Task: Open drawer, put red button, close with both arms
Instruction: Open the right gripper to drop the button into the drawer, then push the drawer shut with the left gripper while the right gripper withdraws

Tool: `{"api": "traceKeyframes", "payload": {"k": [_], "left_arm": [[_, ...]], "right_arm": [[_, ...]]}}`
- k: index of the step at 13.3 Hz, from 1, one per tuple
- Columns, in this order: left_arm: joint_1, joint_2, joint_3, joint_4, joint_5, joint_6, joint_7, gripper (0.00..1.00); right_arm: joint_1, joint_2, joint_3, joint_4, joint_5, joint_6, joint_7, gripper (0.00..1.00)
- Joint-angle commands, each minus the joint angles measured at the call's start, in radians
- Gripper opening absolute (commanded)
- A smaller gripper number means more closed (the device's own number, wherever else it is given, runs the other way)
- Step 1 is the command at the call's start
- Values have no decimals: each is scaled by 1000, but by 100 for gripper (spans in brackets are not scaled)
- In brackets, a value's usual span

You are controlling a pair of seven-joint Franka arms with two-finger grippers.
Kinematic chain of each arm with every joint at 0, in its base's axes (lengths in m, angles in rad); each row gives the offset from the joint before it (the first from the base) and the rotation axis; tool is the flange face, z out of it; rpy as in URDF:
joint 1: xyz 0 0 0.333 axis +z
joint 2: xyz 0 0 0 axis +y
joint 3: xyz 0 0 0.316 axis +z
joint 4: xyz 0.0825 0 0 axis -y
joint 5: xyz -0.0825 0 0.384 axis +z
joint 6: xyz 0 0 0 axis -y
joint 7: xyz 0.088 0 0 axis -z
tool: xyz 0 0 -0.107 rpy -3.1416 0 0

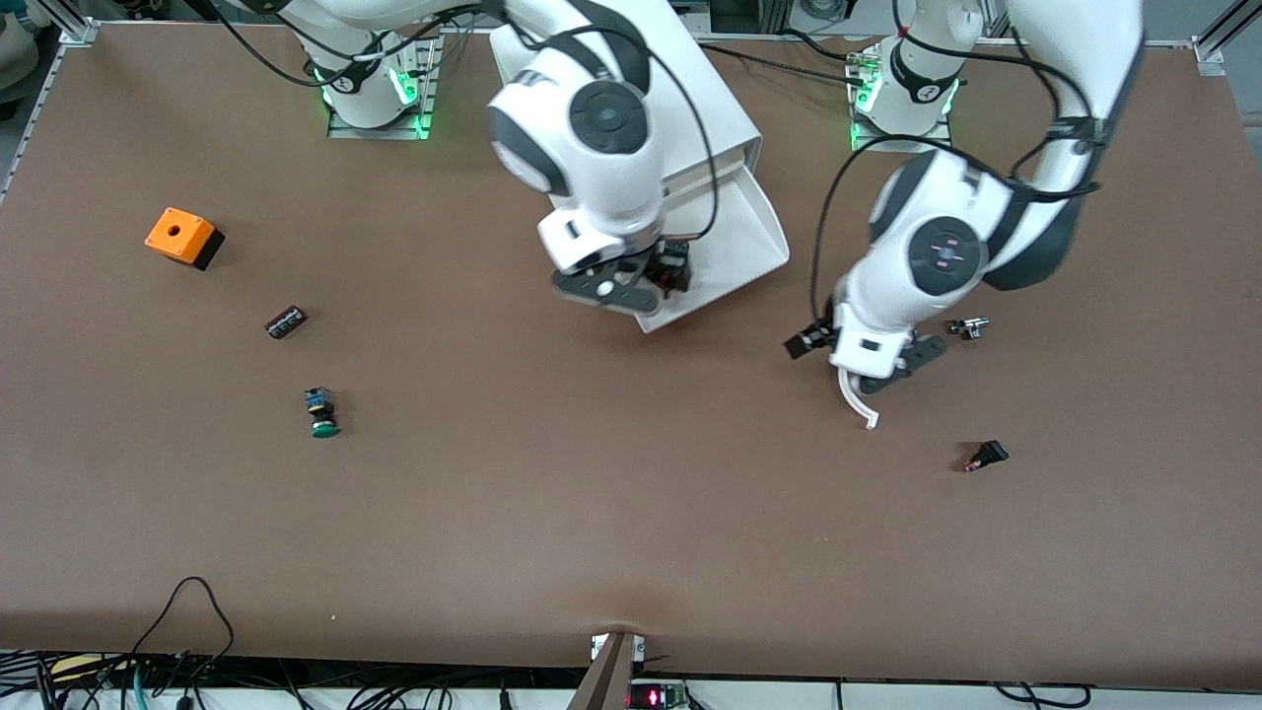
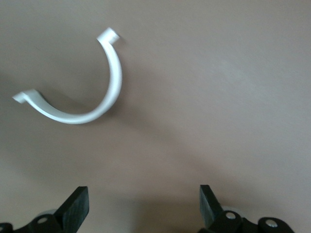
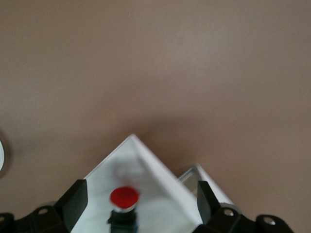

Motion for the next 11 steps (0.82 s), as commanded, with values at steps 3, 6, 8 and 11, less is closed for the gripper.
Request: {"api": "traceKeyframes", "payload": {"k": [3, 6, 8, 11], "left_arm": [[-104, 10, 4, -63, 6, 150, -161, 100], [-147, 4, 3, -134, 9, 238, -176, 100], [-173, 1, 1, -142, 9, 227, -219, 100], [-245, -2, -5, -161, 9, 219, -311, 100]], "right_arm": [[-211, -106, 11, 18, 88, -160, -401, 100], [-338, -152, 11, 15, 146, -185, -493, 100], [-407, -191, 9, 1, 210, -217, -545, 100], [-537, -306, -3, -103, 235, -228, -790, 100]]}}
